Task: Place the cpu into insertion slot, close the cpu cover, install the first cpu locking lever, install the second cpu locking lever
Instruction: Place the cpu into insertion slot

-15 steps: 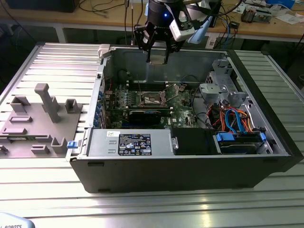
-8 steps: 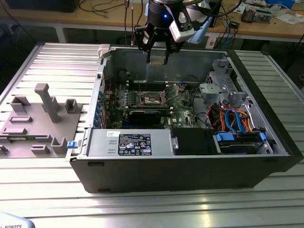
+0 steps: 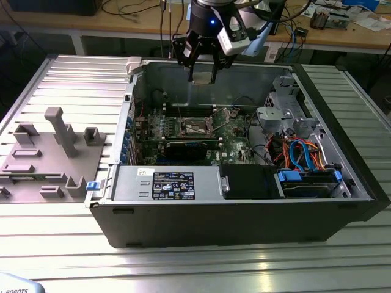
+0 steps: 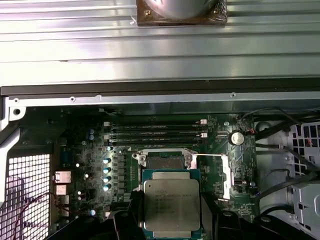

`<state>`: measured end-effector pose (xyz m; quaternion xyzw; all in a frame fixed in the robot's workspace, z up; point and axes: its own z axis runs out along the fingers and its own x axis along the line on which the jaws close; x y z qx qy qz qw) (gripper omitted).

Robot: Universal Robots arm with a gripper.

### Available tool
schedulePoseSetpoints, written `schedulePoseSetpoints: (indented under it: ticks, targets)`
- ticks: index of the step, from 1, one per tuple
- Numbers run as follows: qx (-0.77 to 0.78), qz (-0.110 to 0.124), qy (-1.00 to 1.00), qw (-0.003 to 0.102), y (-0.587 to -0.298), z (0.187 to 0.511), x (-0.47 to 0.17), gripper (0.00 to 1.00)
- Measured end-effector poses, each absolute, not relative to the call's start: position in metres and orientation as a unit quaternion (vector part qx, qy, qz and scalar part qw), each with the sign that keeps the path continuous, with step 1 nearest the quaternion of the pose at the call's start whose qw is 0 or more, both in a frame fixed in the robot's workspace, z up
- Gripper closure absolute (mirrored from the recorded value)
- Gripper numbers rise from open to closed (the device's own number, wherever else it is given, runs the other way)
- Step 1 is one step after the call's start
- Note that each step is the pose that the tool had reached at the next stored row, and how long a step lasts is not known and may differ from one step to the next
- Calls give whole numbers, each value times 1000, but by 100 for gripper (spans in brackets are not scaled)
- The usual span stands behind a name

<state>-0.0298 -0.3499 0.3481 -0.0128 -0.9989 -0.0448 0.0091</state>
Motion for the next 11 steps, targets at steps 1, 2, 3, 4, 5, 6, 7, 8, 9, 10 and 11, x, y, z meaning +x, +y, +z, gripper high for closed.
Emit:
schedulePoseSetpoints:
  ticks: [1,2,3,4,5,6,7,8,9,10,11]
  targets:
    - [-13,-45,-999,9,-350,348,-30,46]
    - [-13,-45,-999,9,-350,347,-30,46]
    - [-13,-45,-999,9,-350,346,-30,46]
    - [-13,-45,-999,9,-350,345,-30,46]
    - [-13,-45,-999,9,-350,345,-30,46]
    - [-13,-45,-999,9,-350,345,-30,46]
    - [-13,-45,-999,9,-350,344,-30,46]
    - [-13,-45,-999,9,-350,344,-30,46]
    - [-13,-45,-999,9,-350,343,-30,46]
    - [-13,-45,-999,9,-350,343,-30,46]
    - [-13,-45,-999,9,-350,343,-30,46]
